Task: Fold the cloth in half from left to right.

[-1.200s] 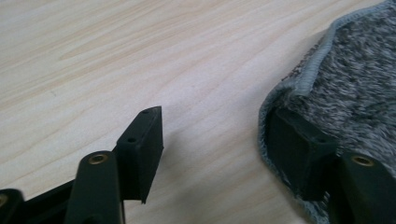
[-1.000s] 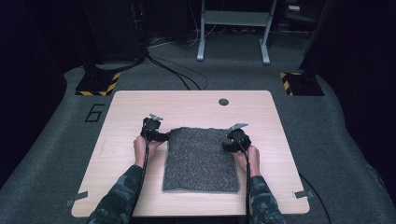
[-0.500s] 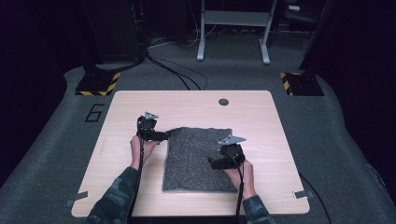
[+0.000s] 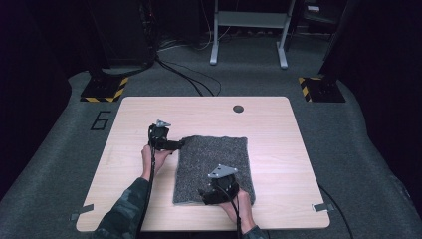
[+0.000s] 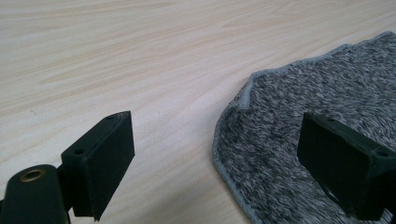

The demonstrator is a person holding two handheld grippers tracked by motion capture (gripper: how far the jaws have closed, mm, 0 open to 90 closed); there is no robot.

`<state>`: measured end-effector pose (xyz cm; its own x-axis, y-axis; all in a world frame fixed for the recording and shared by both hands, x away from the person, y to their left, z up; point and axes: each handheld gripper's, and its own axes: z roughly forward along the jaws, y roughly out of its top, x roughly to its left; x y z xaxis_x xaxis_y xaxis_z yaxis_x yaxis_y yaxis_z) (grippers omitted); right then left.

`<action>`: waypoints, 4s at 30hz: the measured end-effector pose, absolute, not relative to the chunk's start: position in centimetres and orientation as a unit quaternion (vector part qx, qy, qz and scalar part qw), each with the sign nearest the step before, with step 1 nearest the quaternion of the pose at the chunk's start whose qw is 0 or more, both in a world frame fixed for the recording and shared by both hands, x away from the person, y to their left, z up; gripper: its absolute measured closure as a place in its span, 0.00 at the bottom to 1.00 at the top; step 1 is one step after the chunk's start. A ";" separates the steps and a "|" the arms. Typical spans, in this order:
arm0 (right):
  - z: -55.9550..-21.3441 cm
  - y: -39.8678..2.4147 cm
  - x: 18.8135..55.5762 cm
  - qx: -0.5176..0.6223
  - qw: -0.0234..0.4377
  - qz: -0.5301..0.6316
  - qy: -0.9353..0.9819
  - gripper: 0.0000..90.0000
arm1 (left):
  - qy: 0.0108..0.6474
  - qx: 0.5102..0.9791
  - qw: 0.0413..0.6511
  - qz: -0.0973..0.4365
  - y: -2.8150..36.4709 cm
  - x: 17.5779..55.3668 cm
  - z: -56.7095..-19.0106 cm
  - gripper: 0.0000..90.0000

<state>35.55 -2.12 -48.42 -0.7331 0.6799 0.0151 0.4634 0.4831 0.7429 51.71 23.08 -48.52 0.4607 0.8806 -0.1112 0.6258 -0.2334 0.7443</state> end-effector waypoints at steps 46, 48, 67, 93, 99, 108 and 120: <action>-50.4 7.1 32.0 0.270 0.110 0.408 0.865 0.98 | 0.459 0.784 0.376 0.185 21.2 53.0 -49.8 0.98; -50.1 6.7 31.9 0.272 0.108 0.418 0.860 0.98 | 0.456 0.786 0.372 0.186 21.3 53.0 -49.5 0.98; -46.2 7.2 31.1 0.246 0.131 0.487 0.827 0.98 | 0.456 0.785 0.356 0.221 23.9 52.9 -44.4 0.98; -45.7 0.0 30.1 0.298 0.179 0.496 0.795 0.98 | 0.434 0.799 0.363 0.206 17.5 54.3 -43.5 0.98; -46.8 -1.9 30.1 0.316 0.185 0.471 0.802 0.98 | 0.431 0.801 0.366 0.195 15.7 54.6 -44.4 0.97; -47.7 -4.1 30.3 0.349 0.187 0.458 0.796 0.98 | 0.434 0.796 0.379 0.186 13.9 55.0 -45.3 0.97; -48.4 -5.7 30.2 0.366 0.197 0.443 0.794 0.98 | 0.442 0.784 0.397 0.179 12.2 55.1 -46.2 0.98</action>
